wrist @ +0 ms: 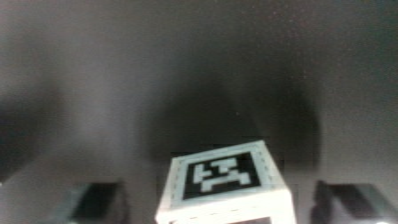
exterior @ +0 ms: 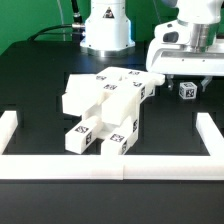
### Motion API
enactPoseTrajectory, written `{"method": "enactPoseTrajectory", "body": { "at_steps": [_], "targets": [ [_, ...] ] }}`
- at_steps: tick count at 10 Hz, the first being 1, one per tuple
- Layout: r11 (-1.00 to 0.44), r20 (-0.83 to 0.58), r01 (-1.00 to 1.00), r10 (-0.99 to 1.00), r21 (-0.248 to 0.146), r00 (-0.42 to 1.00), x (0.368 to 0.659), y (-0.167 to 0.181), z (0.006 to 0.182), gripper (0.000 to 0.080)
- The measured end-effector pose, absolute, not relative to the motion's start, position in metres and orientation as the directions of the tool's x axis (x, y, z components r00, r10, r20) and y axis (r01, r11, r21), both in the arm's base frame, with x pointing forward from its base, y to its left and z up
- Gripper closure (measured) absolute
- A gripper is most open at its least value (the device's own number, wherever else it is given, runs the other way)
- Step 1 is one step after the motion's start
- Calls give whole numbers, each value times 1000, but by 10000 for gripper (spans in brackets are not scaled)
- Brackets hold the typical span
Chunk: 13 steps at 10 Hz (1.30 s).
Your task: Assemble chair
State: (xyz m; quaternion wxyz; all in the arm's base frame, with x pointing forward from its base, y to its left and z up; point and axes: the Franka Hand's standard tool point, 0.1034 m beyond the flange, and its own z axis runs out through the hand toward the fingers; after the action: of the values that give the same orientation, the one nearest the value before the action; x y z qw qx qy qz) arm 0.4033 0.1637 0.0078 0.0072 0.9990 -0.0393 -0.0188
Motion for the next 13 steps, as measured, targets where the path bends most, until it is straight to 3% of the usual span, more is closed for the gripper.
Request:
{"method": "enactPoseTrajectory", "body": {
  "at_steps": [1,2,4,7,11,13],
  "targets": [
    [-997,-38,-78,-79,17,996,403,163,7,446],
    [-997,-38,-78,-79,17,996,403,163,7,515],
    [-997,-41,-80,-81,17,996,405,161,10,515],
    [-997,-55,-77,-78,5,995,412,154,32,515],
    [-996,-50,-72,-69,-48,996,443,131,98,515],
    [-995,-15,-81,-81,-64,997,466,120,115,515]
  ]
}}
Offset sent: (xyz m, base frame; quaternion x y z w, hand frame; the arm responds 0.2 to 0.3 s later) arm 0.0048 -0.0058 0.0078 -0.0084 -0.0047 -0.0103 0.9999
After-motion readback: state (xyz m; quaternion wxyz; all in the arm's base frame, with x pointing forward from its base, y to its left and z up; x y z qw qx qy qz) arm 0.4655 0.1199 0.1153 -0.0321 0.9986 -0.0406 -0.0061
